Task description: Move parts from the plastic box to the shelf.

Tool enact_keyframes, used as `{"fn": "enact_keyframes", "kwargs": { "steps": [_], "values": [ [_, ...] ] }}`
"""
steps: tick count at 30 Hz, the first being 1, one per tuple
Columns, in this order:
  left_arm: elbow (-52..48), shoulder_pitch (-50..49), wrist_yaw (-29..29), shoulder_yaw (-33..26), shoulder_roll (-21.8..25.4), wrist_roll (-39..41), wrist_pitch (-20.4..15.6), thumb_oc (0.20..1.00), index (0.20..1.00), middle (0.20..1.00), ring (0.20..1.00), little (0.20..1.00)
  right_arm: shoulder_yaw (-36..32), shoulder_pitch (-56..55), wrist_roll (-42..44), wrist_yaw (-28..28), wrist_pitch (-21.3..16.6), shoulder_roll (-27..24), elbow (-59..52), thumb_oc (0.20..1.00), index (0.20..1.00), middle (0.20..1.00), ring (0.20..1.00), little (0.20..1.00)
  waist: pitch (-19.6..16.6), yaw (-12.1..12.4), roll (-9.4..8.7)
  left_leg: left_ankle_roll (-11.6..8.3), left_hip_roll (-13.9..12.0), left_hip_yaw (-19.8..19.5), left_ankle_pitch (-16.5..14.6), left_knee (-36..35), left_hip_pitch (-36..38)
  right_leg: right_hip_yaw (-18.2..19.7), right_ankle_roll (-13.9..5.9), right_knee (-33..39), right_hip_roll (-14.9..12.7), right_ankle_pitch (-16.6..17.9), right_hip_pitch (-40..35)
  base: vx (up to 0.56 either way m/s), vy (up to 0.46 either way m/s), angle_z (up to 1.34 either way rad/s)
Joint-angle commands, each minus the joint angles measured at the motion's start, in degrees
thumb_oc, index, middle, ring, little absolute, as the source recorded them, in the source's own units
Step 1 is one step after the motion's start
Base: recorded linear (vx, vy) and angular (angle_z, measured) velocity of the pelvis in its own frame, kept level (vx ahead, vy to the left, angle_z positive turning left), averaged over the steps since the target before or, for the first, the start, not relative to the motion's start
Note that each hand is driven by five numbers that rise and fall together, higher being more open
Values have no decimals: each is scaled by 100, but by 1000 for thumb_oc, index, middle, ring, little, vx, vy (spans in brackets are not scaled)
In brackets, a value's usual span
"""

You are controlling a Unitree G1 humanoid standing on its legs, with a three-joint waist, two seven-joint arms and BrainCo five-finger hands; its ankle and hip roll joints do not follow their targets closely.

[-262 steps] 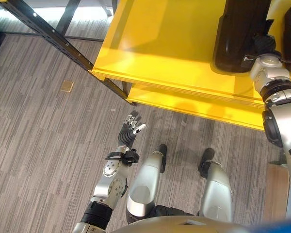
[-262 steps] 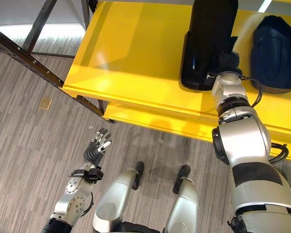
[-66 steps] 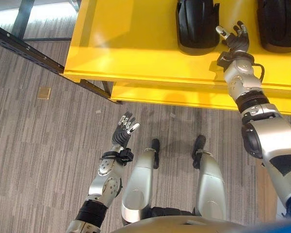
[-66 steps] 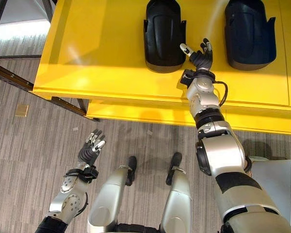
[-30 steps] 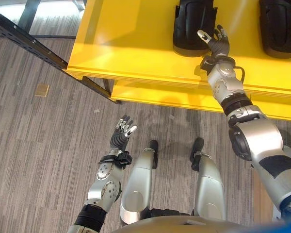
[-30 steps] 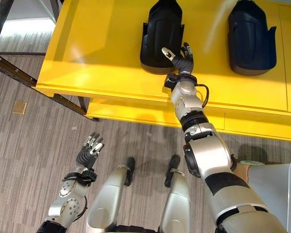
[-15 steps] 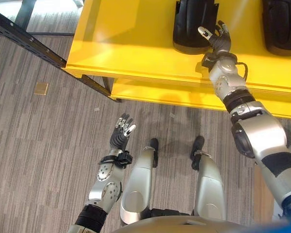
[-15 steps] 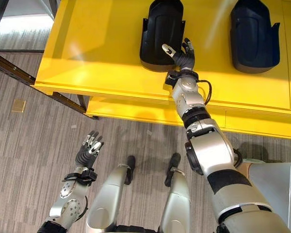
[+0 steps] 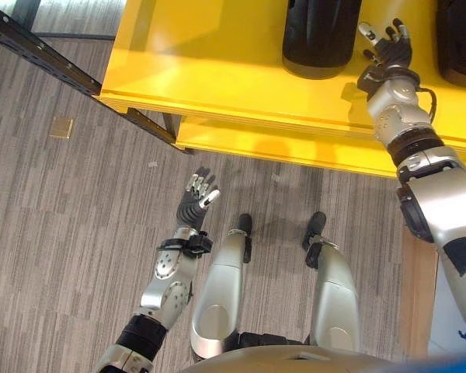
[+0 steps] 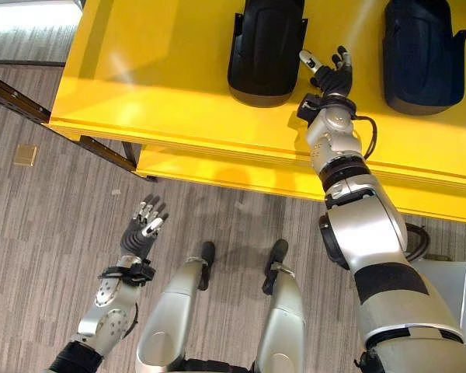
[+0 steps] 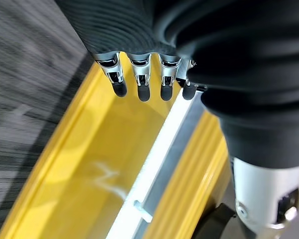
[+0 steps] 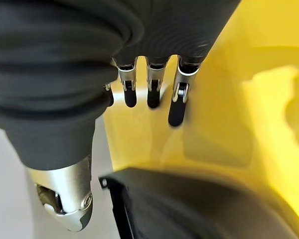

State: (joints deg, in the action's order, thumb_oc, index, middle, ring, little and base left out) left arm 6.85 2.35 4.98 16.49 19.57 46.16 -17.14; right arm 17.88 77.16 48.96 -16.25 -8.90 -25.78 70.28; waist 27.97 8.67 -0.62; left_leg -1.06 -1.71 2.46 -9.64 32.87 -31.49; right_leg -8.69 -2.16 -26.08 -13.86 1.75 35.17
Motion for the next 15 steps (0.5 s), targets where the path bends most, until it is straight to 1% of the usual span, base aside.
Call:
{"fn": "enact_keyframes", "kwargs": {
  "steps": [1,2,8,9,10,11,13,15],
  "values": [
    [-642,-163,-94,-88,258,46,-154,1000,1000,1000,1000,1000,45,419,175,-79,-85,-275,-645,1000,1000,1000,1000,1000,182,151,69,-626,-435,-330,-366,-255,473,286,-370,-372,-419,-178,-178,0,0,0],
    [-650,-159,-97,-93,272,34,-129,1000,1000,1000,1000,1000,34,340,156,-108,-88,-292,-789,1000,1000,1000,1000,1000,182,154,71,-637,-455,-330,-403,-247,501,279,-377,-397,-411,-211,-203,0,0,0],
    [-659,-142,-38,-159,287,53,-12,1000,1000,1000,1000,1000,-97,-418,39,-258,-189,-293,-2088,1000,1000,1000,1000,1000,182,64,15,-647,-447,-333,-365,-345,575,264,-384,-357,-436,-181,-281,0,0,0],
    [-681,-144,-9,-154,281,33,17,1000,1000,1000,1000,1000,-152,-800,-57,-270,-220,-254,-2569,1000,1000,1000,1000,1000,182,26,-8,-648,-462,-329,-361,-379,633,255,-389,-322,-432,-168,-345,0,0,0],
    [-681,-148,-9,-151,285,32,17,1000,1000,1000,1000,1000,-159,-816,-65,-280,-216,-252,-2587,1000,1000,1000,1000,1000,182,26,-11,-647,-458,-330,-352,-392,643,253,-390,-315,-436,-165,-354,0,0,0],
    [-696,-142,1,-150,255,23,55,1000,1000,1000,1000,1000,-190,-1217,-214,-288,-215,-227,-2992,1000,1000,1000,1000,1000,182,-4,-37,-649,-469,-337,-349,-445,733,249,-392,-272,-438,-151,-442,0,0,0],
    [-722,-156,28,-131,235,-6,85,1000,1000,1000,1000,1000,-279,-1634,-255,-289,-219,-187,-3331,1000,1000,1000,1000,1000,173,-8,-51,-652,-483,-339,-355,-521,882,228,-398,-194,-435,-142,-603,0,0,0],
    [-727,-181,34,-136,205,-42,97,1000,1000,1000,1000,1000,-352,-2094,-325,-257,-232,-148,-3731,1000,1000,1000,1000,1000,104,-32,-94,-651,-463,-344,-284,-691,1029,186,-413,-26,-450,-66,-780,16,8,-1]
  ]
}}
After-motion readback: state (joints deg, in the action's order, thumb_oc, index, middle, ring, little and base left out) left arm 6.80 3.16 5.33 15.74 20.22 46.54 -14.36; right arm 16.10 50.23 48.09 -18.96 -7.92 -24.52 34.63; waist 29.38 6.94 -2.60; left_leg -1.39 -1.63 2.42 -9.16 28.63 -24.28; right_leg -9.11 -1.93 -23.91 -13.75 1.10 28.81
